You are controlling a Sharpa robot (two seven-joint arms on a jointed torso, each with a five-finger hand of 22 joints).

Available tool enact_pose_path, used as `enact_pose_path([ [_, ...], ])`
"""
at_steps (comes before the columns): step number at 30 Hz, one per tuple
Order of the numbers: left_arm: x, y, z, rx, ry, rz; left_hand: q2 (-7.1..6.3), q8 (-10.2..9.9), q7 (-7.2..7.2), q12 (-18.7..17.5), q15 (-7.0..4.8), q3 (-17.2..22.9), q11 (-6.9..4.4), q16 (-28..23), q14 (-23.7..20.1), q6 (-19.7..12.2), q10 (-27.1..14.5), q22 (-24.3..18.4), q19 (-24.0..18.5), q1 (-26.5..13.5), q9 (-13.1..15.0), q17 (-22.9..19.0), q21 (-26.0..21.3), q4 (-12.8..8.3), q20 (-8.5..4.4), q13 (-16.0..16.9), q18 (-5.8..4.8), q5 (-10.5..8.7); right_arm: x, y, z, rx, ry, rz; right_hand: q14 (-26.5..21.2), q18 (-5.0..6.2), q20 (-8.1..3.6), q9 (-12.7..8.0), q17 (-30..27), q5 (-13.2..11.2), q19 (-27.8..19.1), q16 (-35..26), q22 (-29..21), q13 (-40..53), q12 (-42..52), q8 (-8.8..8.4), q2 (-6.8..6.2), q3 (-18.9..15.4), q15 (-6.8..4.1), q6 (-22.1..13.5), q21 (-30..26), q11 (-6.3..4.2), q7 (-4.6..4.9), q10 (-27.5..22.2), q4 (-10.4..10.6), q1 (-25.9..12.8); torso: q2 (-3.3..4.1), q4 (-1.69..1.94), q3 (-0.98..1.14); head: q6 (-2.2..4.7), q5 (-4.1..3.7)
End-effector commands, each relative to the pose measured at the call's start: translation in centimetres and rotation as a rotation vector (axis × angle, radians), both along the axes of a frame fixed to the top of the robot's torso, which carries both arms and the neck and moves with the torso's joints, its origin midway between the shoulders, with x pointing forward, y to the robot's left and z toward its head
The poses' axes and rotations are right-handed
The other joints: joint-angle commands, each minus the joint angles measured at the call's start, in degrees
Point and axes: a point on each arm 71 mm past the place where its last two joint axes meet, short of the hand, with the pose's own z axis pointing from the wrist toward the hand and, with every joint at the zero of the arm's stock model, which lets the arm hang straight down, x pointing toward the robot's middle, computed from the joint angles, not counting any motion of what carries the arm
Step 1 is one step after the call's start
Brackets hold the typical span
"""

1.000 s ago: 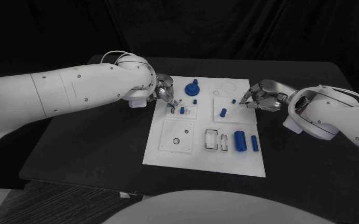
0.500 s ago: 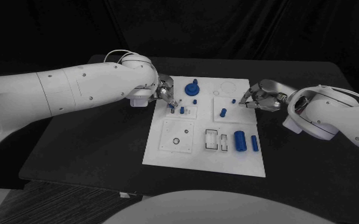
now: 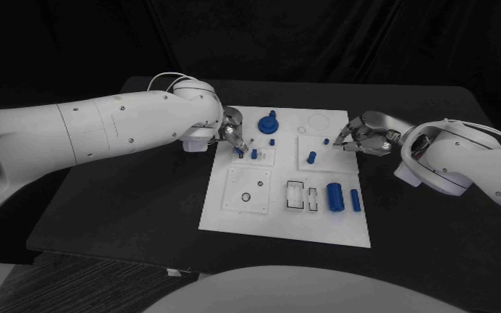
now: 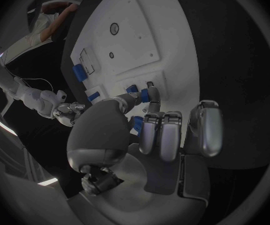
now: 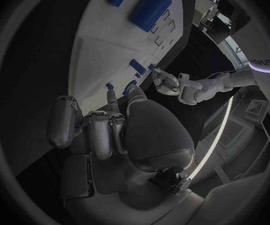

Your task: Assemble the parts on the task board

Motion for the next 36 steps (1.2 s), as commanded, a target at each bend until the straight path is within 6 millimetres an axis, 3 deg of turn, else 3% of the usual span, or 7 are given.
enact_pose_path([
  [1,-0.03,-0.14,-0.10,0.000,0.001,-0.007,0.28,-1.24,-1.22,0.59,-0.21,1.59,-0.03,0.80,6.25,-1.82,6.19,10.94,-0.49,-0.17,0.68,15.20,-0.60,-0.65,-0.20,15.31,2.74,-0.51,-0.05,-0.04,-0.07,-0.002,-0.001,-0.008,4.79,1.64,0.02,0.14,11.74,1.01,-0.47,-1.20,9.61,13.48,-0.38,0.92,1.27,0.56,-0.06,-0.12,-1.43,0.02,0.10,6.18,-0.23,2.42,0.02,0.05,0.02,-0.01,-0.05],
  [20,-0.07,-0.22,-0.50,-0.004,0.009,-0.011,0.75,-1.79,-1.14,0.59,-0.14,0.48,0.04,0.80,6.25,-1.96,6.19,10.86,-0.68,0.05,0.17,15.20,-0.85,-0.67,-0.13,15.31,2.80,-1.51,-0.17,-0.11,-0.25,0.000,0.001,-0.009,4.80,1.64,0.02,0.13,11.77,1.17,-0.47,-1.15,9.61,13.48,-0.38,0.91,1.25,0.61,-0.06,-0.12,-1.44,0.03,0.10,6.18,-0.28,2.53,-0.04,0.02,0.03,-0.01,-0.04],
  [23,-0.08,-0.19,-0.61,-0.003,0.012,-0.011,1.00,-2.08,-1.08,0.59,-0.10,-0.18,0.11,0.80,6.25,-1.97,6.19,10.84,-0.72,0.11,-0.12,15.20,-0.90,-0.59,-0.08,15.31,2.81,-2.33,-0.17,-0.12,-0.25,0.000,0.002,-0.009,4.80,1.64,0.02,0.13,11.77,1.17,-0.47,-1.15,9.61,13.48,-0.38,0.91,1.25,0.61,-0.06,-0.12,-1.44,0.03,0.10,6.18,-0.28,2.53,-0.01,0.02,0.02,-0.01,-0.06],
  [28,-0.11,-0.09,-0.82,-0.001,0.018,-0.009,1.63,-2.71,-0.93,0.59,0.03,-1.88,0.24,0.80,6.25,-1.89,6.19,10.83,-0.76,0.20,-0.78,15.20,-0.96,-0.19,0.06,15.31,2.82,-5.27,-0.19,-0.15,-0.27,-0.001,0.003,-0.009,4.80,1.64,0.02,0.13,11.77,1.17,-0.47,-1.15,9.61,13.48,-0.38,0.91,1.25,0.61,-0.06,-0.12,-1.44,0.03,0.10,6.18,-0.28,2.53,0.01,0.01,0.01,-0.01,-0.11],
  [36,-0.20,-0.02,-1.05,0.004,0.025,-0.009,1.91,-2.99,-0.83,0.59,0.11,-3.06,0.33,0.80,6.25,-1.77,6.19,10.82,-0.79,0.05,-1.09,15.20,-1.02,0.27,0.13,15.31,2.84,-6.95,-0.20,-0.15,-0.31,-0.002,0.005,-0.008,4.80,1.64,0.02,0.13,11.76,1.25,-0.46,-1.17,9.62,13.48,-0.38,0.92,1.24,0.64,-0.06,-0.11,-1.43,0.04,0.10,6.18,-0.29,2.58,0.01,0.01,0.01,-0.01,-0.03],
])
